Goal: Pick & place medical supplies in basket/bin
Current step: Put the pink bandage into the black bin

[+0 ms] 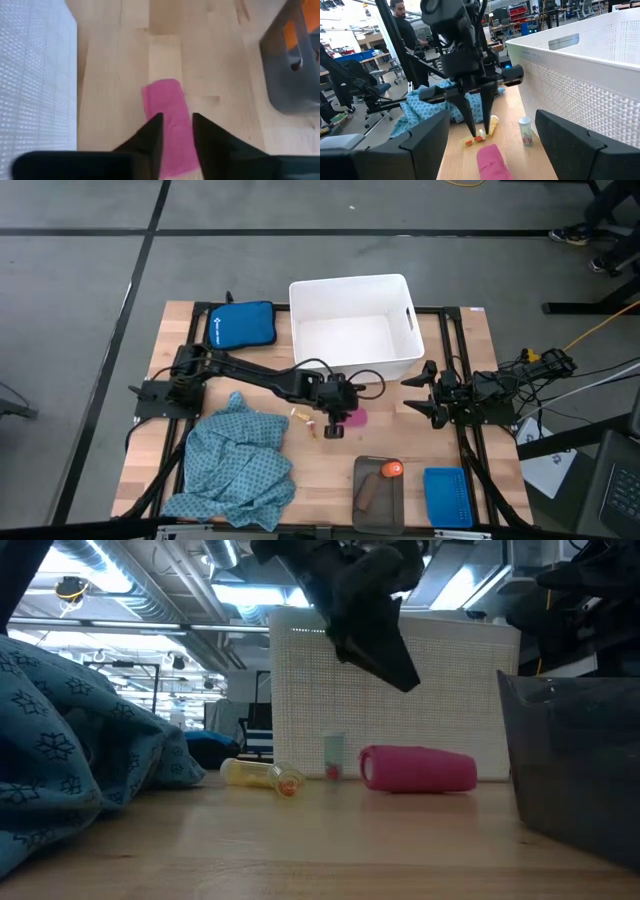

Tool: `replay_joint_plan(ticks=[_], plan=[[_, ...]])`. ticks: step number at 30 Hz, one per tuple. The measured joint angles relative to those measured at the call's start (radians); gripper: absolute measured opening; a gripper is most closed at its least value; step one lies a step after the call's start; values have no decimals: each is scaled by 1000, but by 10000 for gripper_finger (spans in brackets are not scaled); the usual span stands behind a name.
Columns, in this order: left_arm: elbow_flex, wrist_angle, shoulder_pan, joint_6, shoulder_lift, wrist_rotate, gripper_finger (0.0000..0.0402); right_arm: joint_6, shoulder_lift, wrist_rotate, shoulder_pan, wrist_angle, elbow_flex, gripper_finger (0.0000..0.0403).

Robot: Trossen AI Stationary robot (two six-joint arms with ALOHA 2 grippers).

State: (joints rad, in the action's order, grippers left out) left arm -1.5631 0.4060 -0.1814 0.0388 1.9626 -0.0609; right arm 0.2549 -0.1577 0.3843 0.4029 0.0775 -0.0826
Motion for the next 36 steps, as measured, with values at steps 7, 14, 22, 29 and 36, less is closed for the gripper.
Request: replay_joint_plan(ticks=[7, 14, 22, 29, 36], plan=[[1, -25, 0, 62, 45, 24, 209, 1, 0, 0, 0, -2, 0, 297], [1, -43, 14, 132, 106, 27, 243, 7, 0, 0, 0, -8, 0, 297], [0, -50, 24, 185, 161, 39, 242, 8, 0, 0, 0, -9, 0, 297], [-4, -66, 12, 170, 205, 75, 238, 11, 0, 0, 0, -9, 0, 297], [-42, -51, 11, 132, 217, 92, 156, 11, 0, 0, 0, -10, 0, 297]])
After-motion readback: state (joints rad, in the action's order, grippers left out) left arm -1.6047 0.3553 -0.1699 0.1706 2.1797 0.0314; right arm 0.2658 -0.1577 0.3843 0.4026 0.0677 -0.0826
